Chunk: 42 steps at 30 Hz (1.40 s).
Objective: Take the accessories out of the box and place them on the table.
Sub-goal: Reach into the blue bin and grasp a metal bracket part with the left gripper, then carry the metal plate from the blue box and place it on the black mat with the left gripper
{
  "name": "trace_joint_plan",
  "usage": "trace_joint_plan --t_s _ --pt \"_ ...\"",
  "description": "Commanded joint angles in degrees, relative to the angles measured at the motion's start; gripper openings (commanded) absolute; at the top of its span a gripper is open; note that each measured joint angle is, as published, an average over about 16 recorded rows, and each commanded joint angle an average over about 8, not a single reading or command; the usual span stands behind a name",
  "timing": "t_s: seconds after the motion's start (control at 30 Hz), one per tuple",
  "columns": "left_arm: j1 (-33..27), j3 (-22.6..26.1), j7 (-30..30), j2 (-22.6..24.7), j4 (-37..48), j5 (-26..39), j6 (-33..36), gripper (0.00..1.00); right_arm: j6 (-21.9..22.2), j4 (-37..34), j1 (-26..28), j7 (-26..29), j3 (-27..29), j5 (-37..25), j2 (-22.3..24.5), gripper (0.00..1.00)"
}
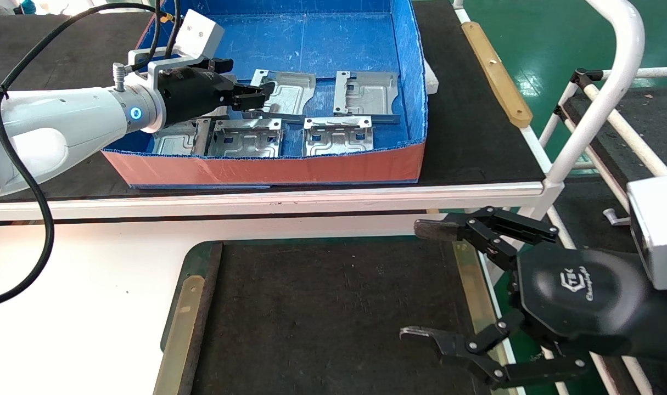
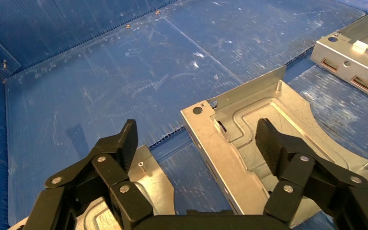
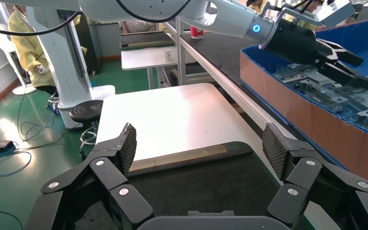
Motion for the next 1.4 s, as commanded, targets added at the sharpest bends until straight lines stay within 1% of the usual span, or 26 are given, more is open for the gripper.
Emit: trace_joint_plan --t_s 0.03,1.07,1.27,1.4 --pt "0.0 0.0 0.0 0.0 0.0 0.0 0.0 0.0 0.0 0.0 0.0 0.0 0.0 0.0 0.0 0.0" --pt "-0.2 0.0 0.3 0.4 -0.7 0.0 0.8 0.0 0.0 0.0 0.0 0.0 0.0 0.0 0.0 0.0" --pt "-1.1 -0.4 2.3 1.5 -2.7 -0.8 1.4 0.0 0.0 0.0 0.0 0.0 0.0 0.0 0.0 0.0" --pt "-2.3 -1.1 5.5 2.0 -4.6 -1.8 2.1 0.0 0.0 0.0 0.0 0.0 0.0 0.0 0.0 0.0"
